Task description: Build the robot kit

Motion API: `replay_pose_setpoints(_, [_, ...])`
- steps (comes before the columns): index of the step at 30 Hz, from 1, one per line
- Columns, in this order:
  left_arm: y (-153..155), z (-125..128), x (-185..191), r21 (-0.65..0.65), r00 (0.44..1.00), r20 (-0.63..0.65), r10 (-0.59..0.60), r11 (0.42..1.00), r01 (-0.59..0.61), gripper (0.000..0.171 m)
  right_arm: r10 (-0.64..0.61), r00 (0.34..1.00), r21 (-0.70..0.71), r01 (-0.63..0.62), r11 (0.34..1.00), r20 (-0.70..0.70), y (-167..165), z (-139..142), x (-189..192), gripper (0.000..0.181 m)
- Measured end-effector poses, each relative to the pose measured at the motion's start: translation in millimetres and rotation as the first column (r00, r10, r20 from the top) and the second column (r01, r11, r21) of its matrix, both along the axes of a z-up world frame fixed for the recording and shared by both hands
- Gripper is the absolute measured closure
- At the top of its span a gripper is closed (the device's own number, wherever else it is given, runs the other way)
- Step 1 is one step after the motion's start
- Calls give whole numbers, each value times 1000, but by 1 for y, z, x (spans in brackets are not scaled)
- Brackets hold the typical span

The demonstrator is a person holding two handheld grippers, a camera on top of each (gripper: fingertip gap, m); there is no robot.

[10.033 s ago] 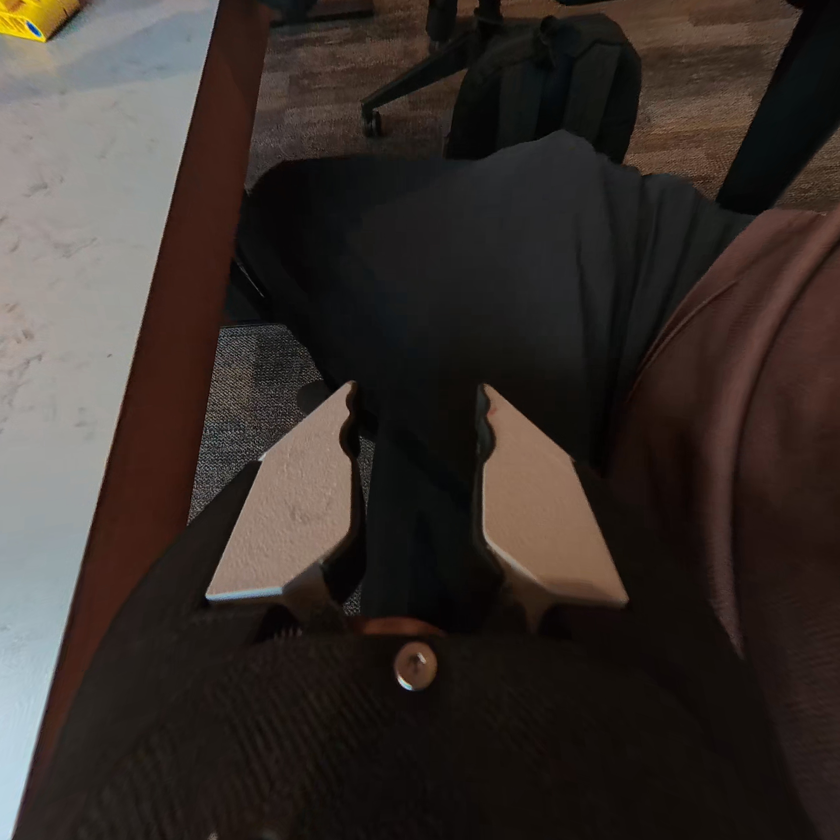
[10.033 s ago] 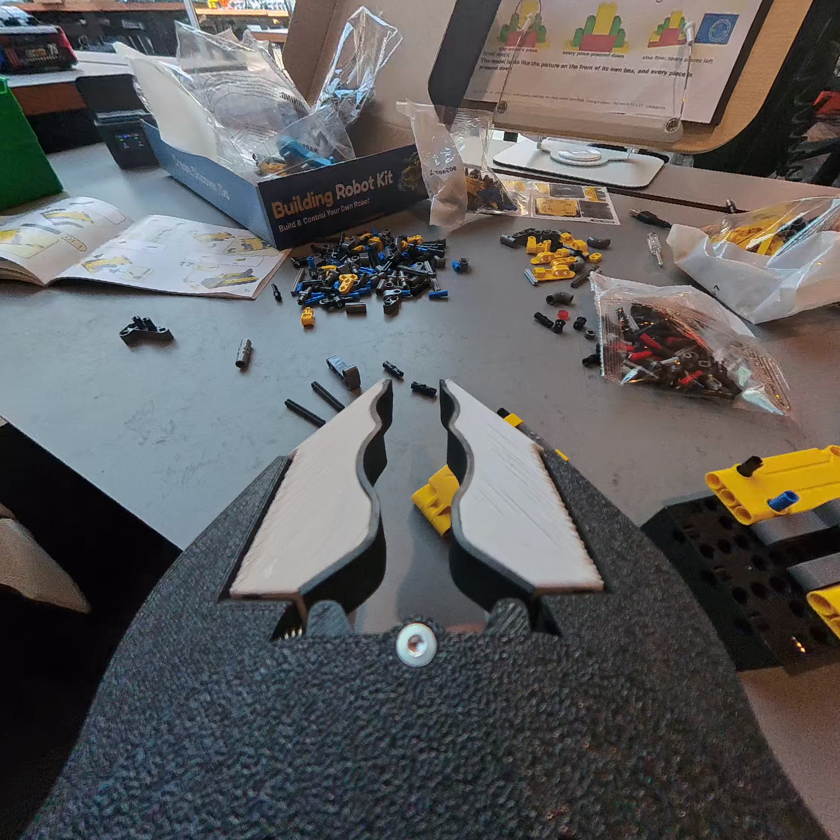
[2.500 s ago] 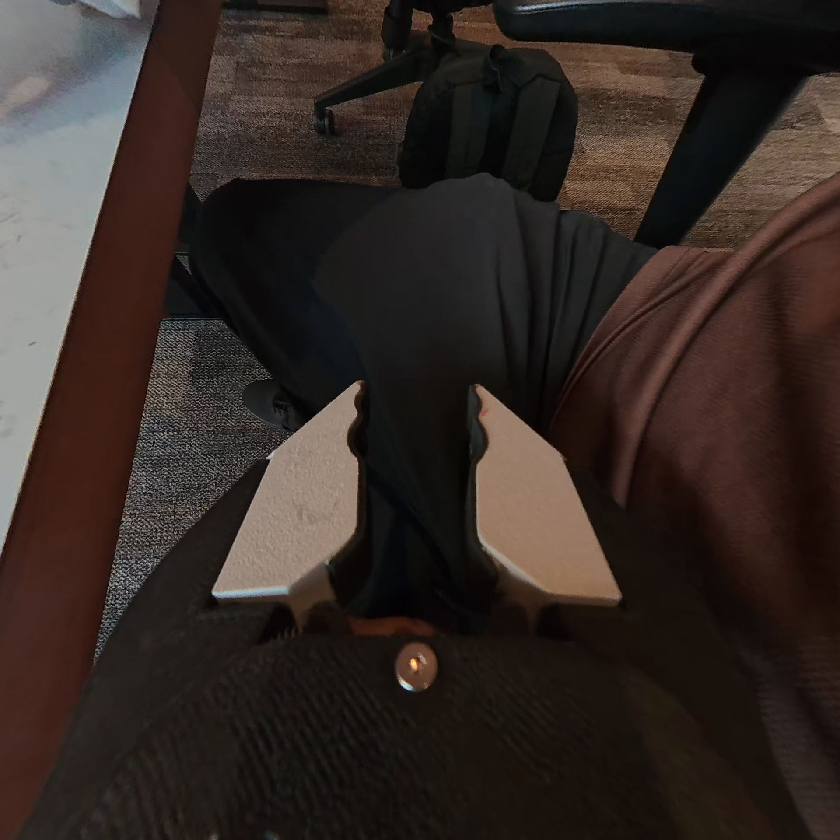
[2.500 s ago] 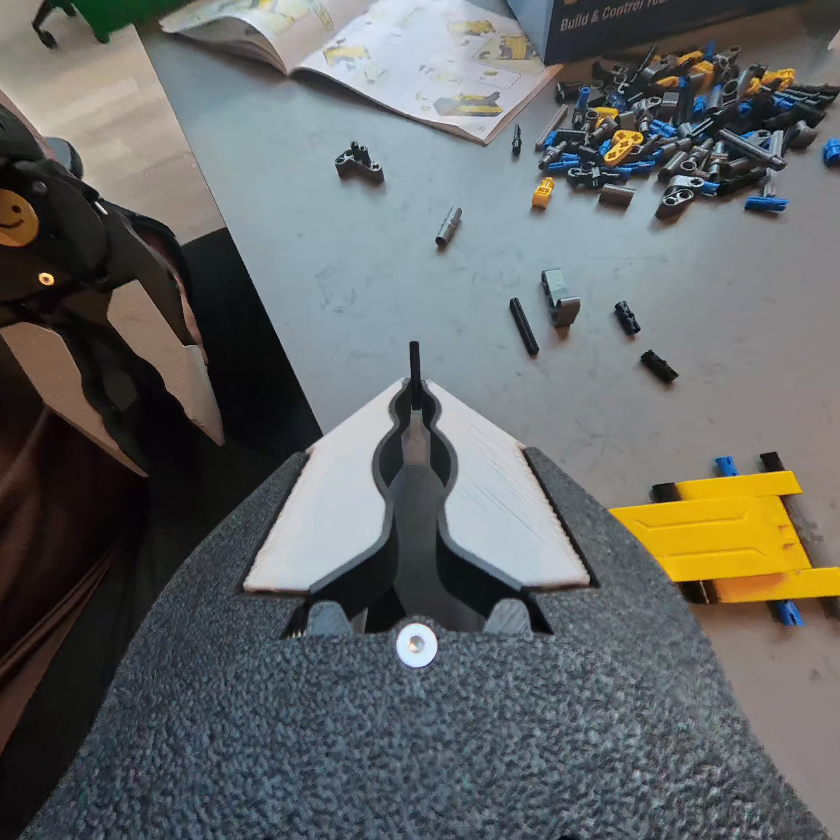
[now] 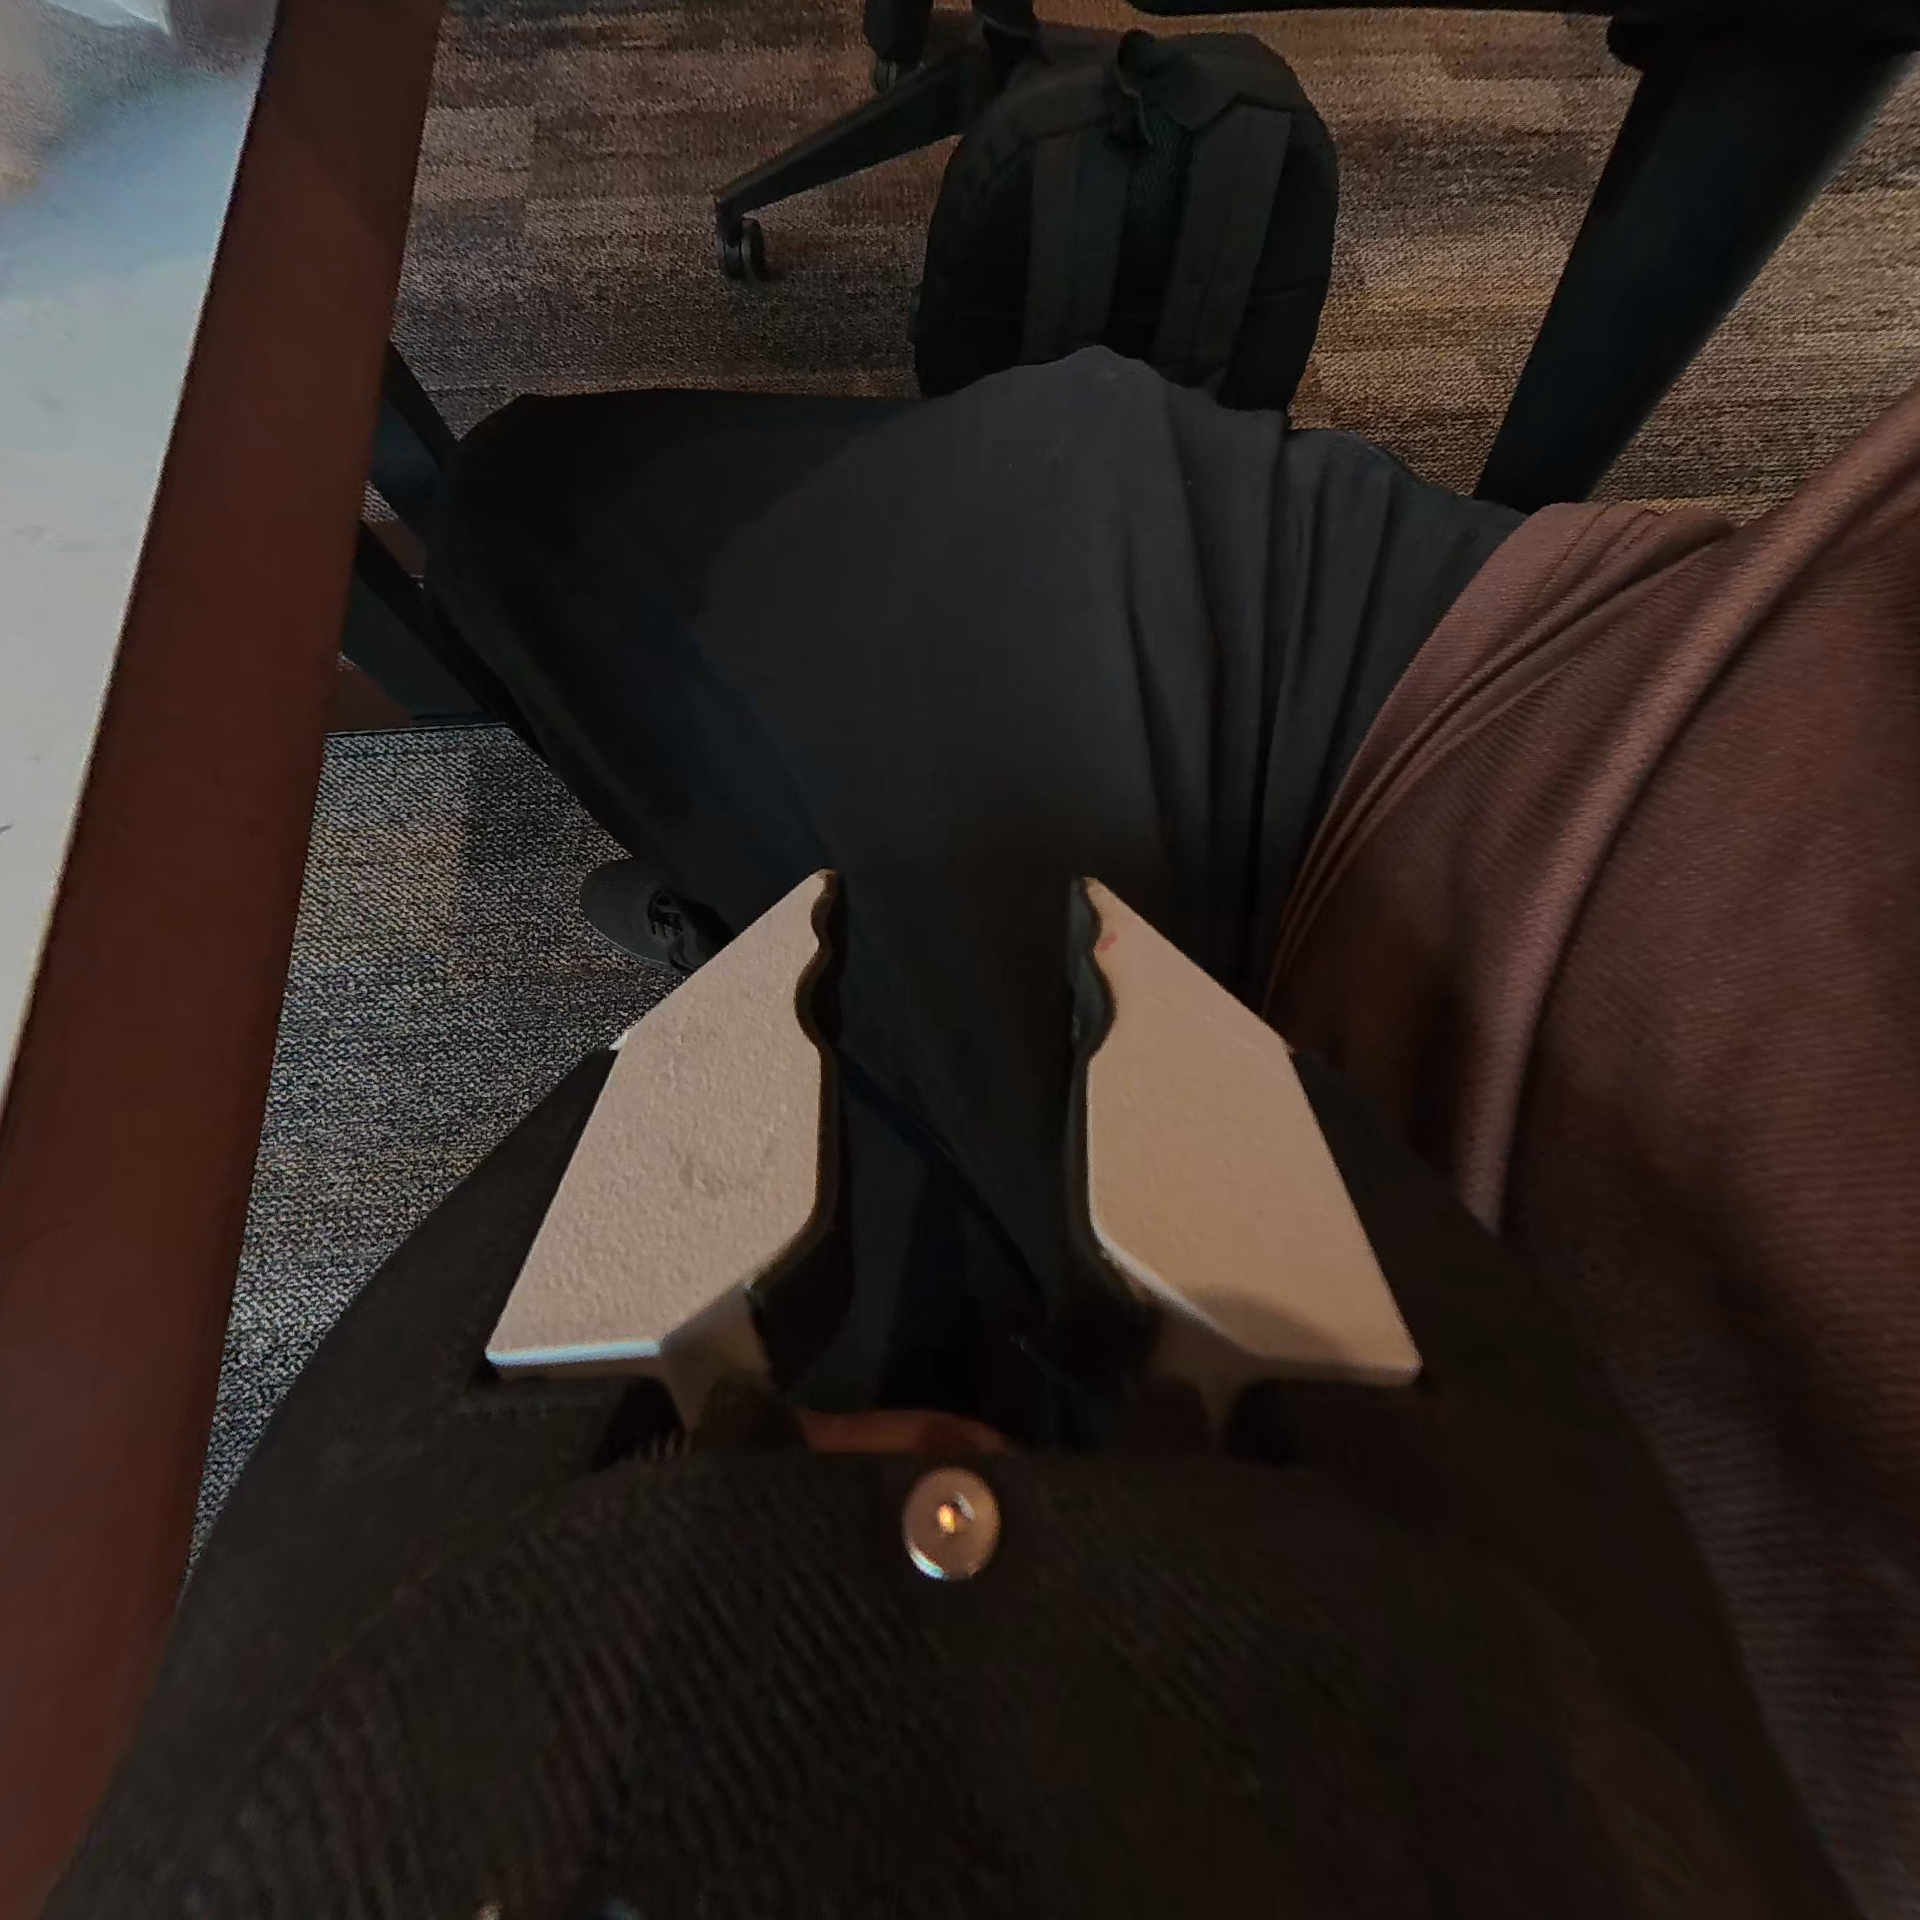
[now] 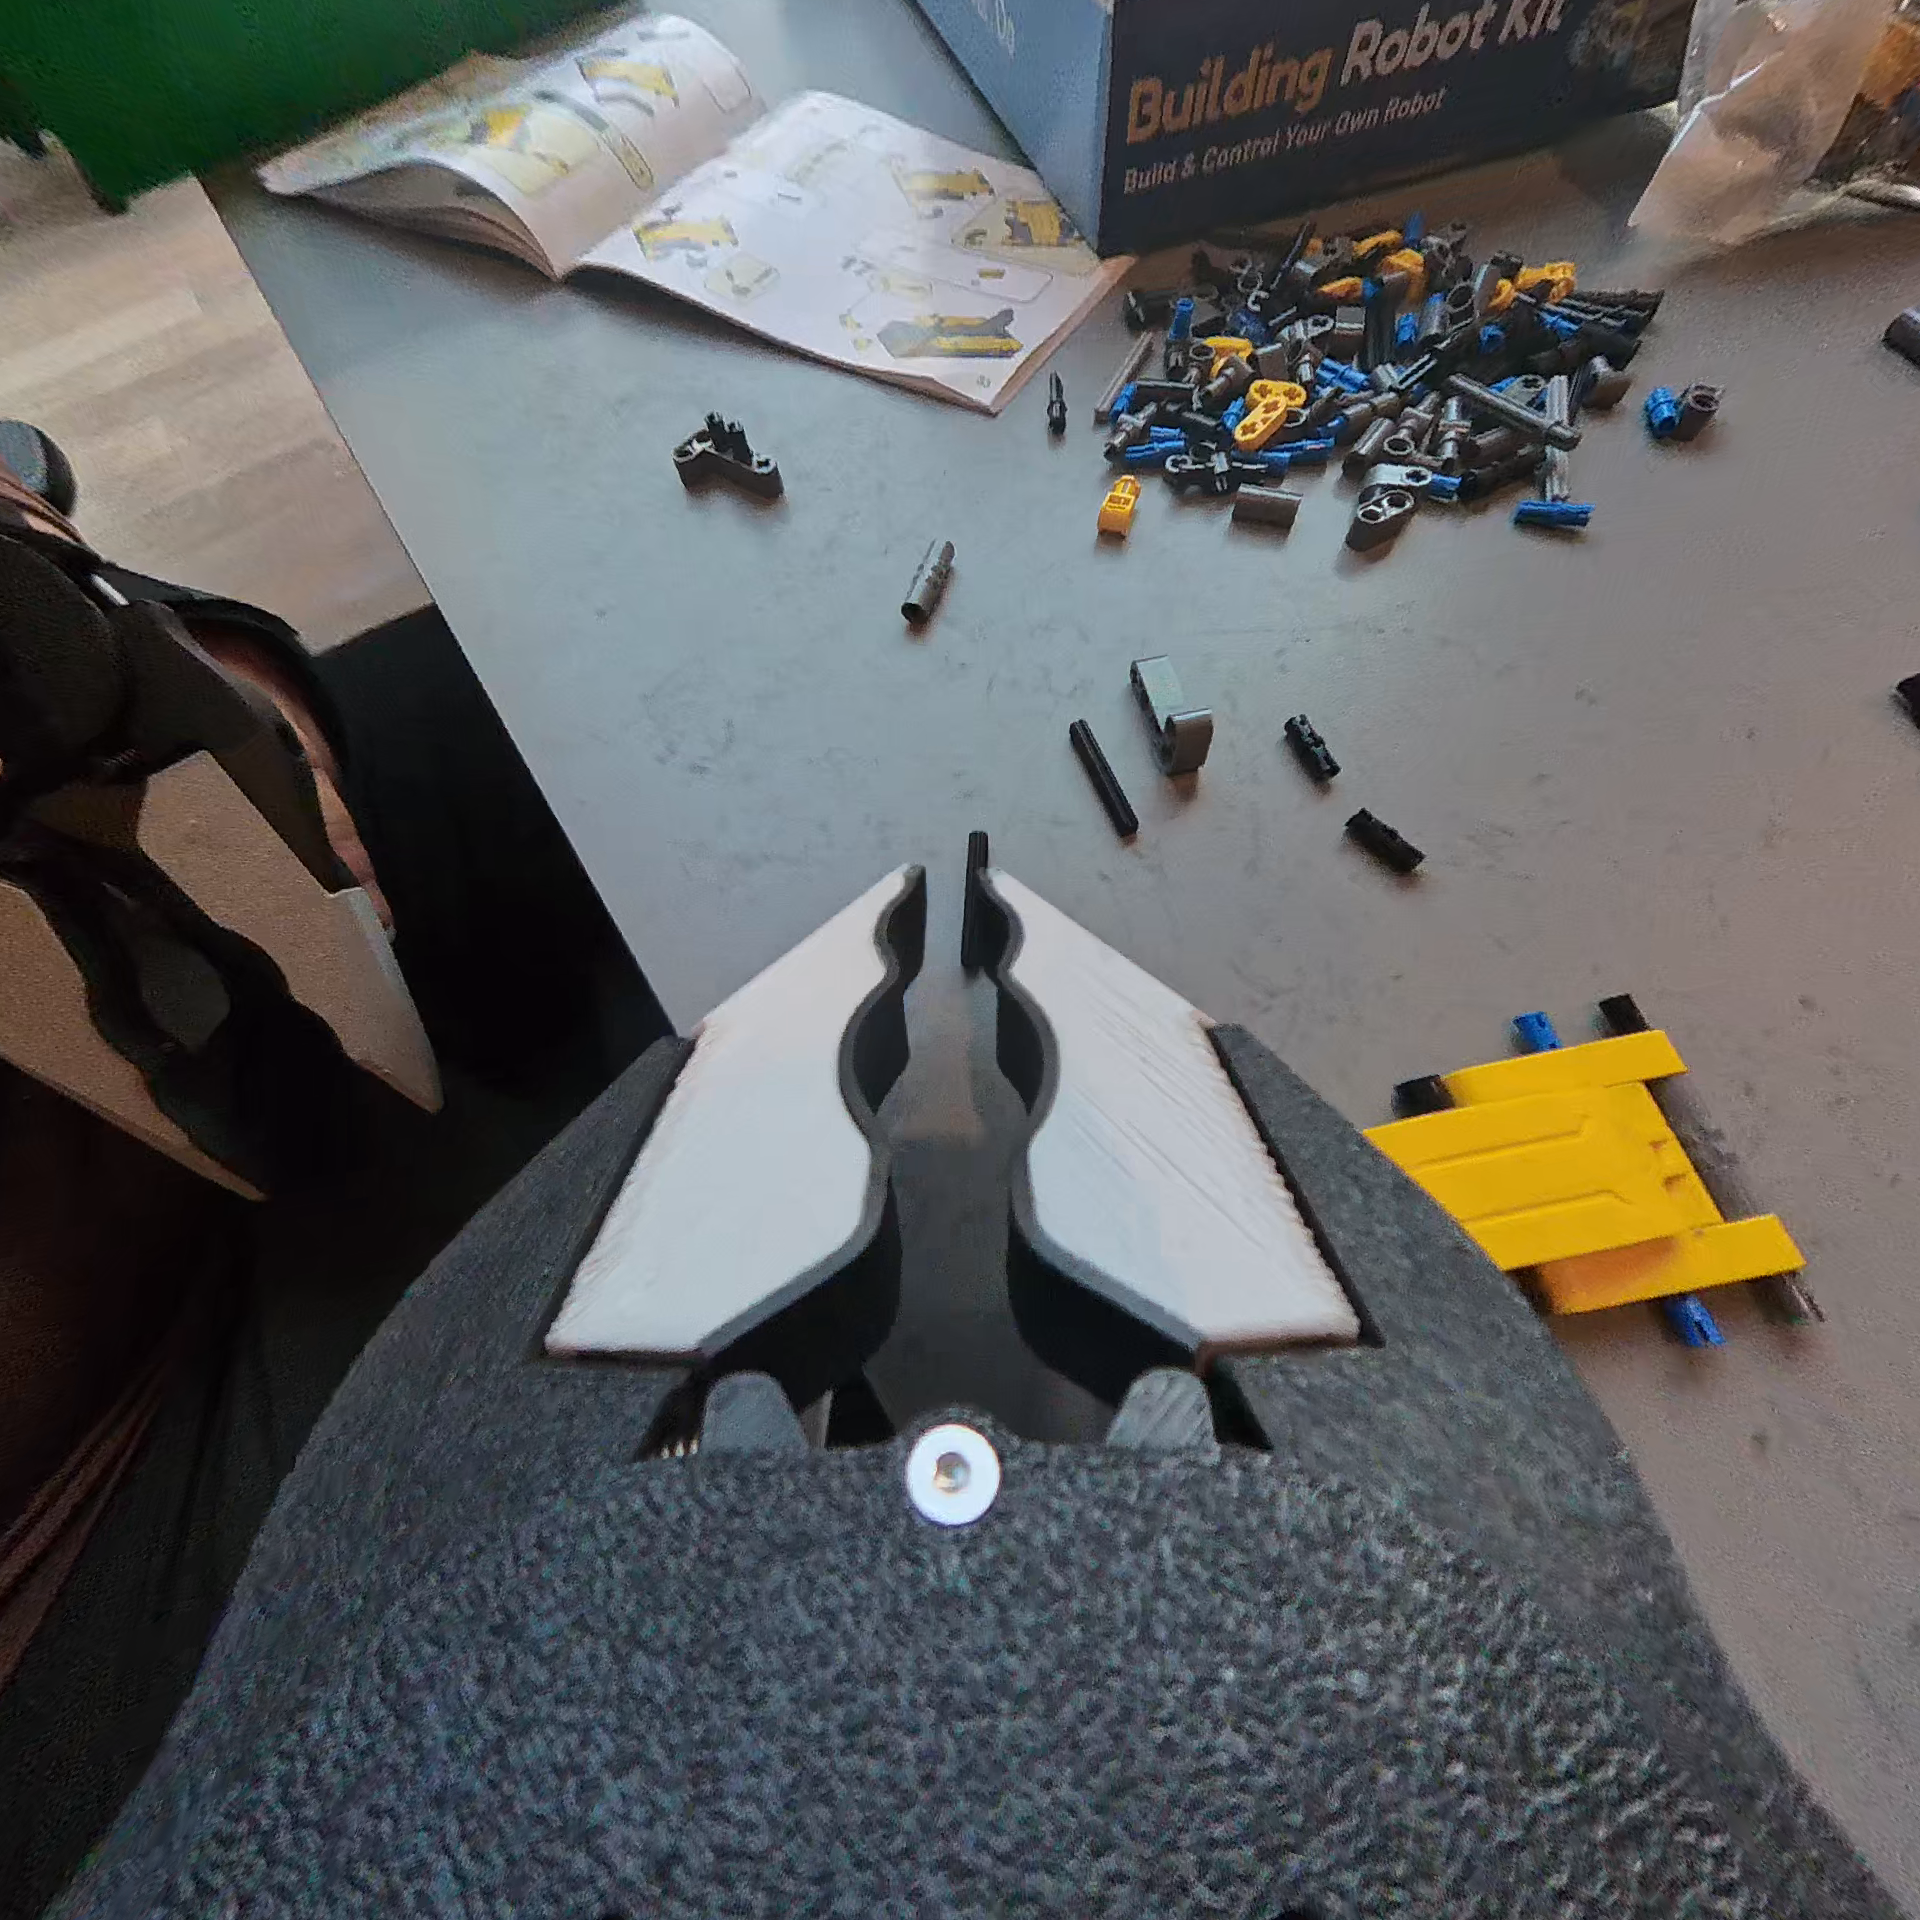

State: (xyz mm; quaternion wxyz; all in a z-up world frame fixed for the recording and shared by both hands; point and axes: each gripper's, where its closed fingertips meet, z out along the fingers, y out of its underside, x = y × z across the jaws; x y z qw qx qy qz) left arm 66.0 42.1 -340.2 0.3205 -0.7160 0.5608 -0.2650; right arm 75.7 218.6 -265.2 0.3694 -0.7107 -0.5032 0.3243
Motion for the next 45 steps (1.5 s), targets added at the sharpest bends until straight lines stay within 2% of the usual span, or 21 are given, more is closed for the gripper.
replay_pose_setpoints(5, [1, 1, 0, -1, 1000, 3, 2, 1000, -2, 132, -31, 994, -73, 23, 997, -109, 6, 13, 3, 169])
replay_pose_setpoints(8, [0, 1, 0, 1, 1000, 3, 1, 1000, -1, 132, -53, 993, -46, 48, 998, -109, 9, 15, 2, 169])
replay_pose_setpoints(10, [1, 1, 0, 1, 1000, 4, 2, 1000, -2, 132, -88, 982, 6, 90, 996, -165, 14, 28, -3, 169])
replay_pose_setpoints(13, [1, 1, -1, -3, 1000, 5, 5, 1000, -5, 132, -146, 965, -9, 148, 989, -216, 23, 42, -15, 169])
replay_pose_setpoints(16, [1, 0, -1, -5, 1000, 2, 5, 1000, -5, 132, -173, 974, -15, 172, 985, -145, 27, 30, -17, 169])
replay_pose_setpoints(24, [0, -2, 0, -11, 1000, 0, 2, 1000, -2, 132, -336, 941, 24, 337, 941, -27, 52, 17, 3, 170])
replay_pose_setpoints(31, [1, -2, 0, -7, 1000, -3, 4, 1000, -4, 132, -273, 961, 96, 269, 958, 33, 57, 21, -18, 163])
replay_pose_setpoints(37, [2, 0, -1, 9, 1000, -6, 5, 1000, -5, 132, -187, 973, 40, 183, 982, 138, 55, 4, -27, 162])
replay_pose_setpoints(41, [0, 3, -1, 9, 1000, 3, 1, 1000, -1, 133, -216, 958, 16, 217, 976, 189, 62, -10, -24, 166])
replay_pose_setpoints(42, [0, 3, -1, 10, 1000, 4, -1, 1000, 1, 133, -212, 958, 13, 214, 977, 193, 62, -10, -25, 172])
replay_pose_setpoints(45, [-2, 3, 0, 13, 1000, 4, -7, 1000, 7, 133, -196, 963, -2, 200, 980, 183, 59, -9, -27, 172])
